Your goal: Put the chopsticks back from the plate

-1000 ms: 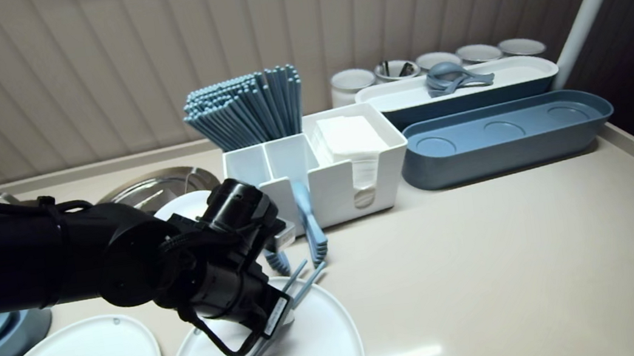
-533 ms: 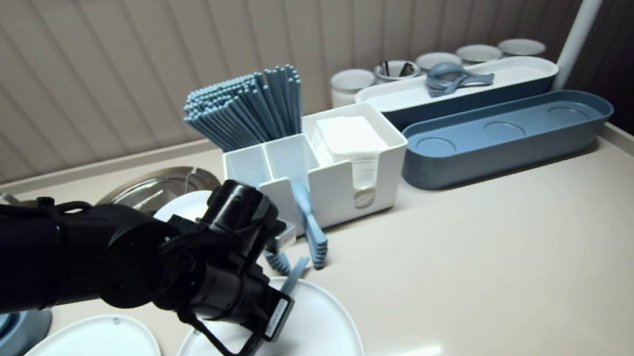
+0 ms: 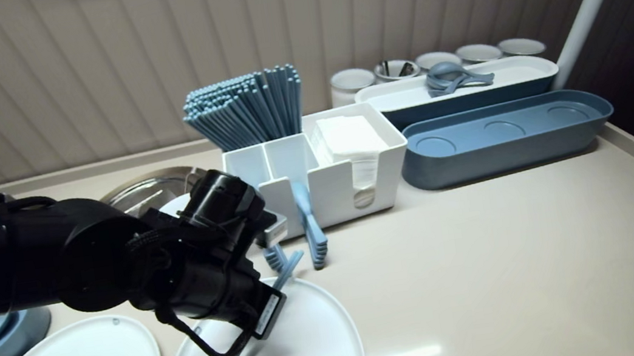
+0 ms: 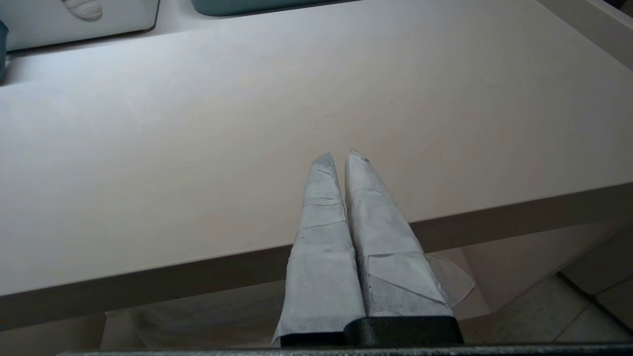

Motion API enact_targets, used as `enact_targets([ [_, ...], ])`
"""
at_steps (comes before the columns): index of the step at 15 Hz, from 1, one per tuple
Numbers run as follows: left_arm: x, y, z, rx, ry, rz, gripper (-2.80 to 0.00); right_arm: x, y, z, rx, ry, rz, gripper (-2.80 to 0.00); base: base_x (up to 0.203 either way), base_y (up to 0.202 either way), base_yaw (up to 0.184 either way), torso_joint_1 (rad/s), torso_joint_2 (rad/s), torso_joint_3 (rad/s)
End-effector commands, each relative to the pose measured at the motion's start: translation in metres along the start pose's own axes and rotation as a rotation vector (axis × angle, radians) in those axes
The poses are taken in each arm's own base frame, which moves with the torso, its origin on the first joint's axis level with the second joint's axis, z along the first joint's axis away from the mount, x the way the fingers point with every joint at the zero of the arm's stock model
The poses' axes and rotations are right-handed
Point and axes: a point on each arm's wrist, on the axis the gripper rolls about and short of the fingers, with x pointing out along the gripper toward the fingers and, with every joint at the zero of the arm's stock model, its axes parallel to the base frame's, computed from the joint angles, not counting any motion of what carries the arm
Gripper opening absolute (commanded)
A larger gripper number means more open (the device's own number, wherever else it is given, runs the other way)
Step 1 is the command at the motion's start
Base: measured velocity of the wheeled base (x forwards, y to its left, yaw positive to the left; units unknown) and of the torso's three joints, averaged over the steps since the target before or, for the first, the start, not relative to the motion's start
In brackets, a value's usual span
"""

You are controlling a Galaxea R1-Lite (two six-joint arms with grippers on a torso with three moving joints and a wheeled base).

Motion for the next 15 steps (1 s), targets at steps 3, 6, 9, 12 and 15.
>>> enact_targets([
  [3, -0.035, 0.003, 0.000, -0.008, -0.104, 0.002, -2.80, 0.000, 0.000, 0.000, 0.000, 0.000, 0.000, -2.80, 0.000, 0.000, 0.000, 0.000, 0.00, 0.000],
  [6, -0.048, 0.003, -0.001, -0.010, -0.140, 0.001, -2.80, 0.000, 0.000, 0.000, 0.000, 0.000, 0.000, -2.80, 0.000, 0.000, 0.000, 0.000, 0.00, 0.000],
  [9, -0.069, -0.002, -0.002, -0.001, -0.209, -0.005, -2.80, 0.000, 0.000, 0.000, 0.000, 0.000, 0.000, -2.80, 0.000, 0.000, 0.000, 0.000, 0.00, 0.000],
  [12, -0.096, 0.001, 0.004, -0.053, -0.386, 0.003, -2.80, 0.000, 0.000, 0.000, 0.000, 0.000, -0.001, -2.80, 0.000, 0.000, 0.000, 0.000, 0.00, 0.000],
  [15, -0.120, 0.006, 0.019, -0.180, -0.627, 0.090, -2.80, 0.000, 0.000, 0.000, 0.000, 0.000, -0.001, -2.80, 0.000, 0.000, 0.000, 0.000, 0.00, 0.000],
])
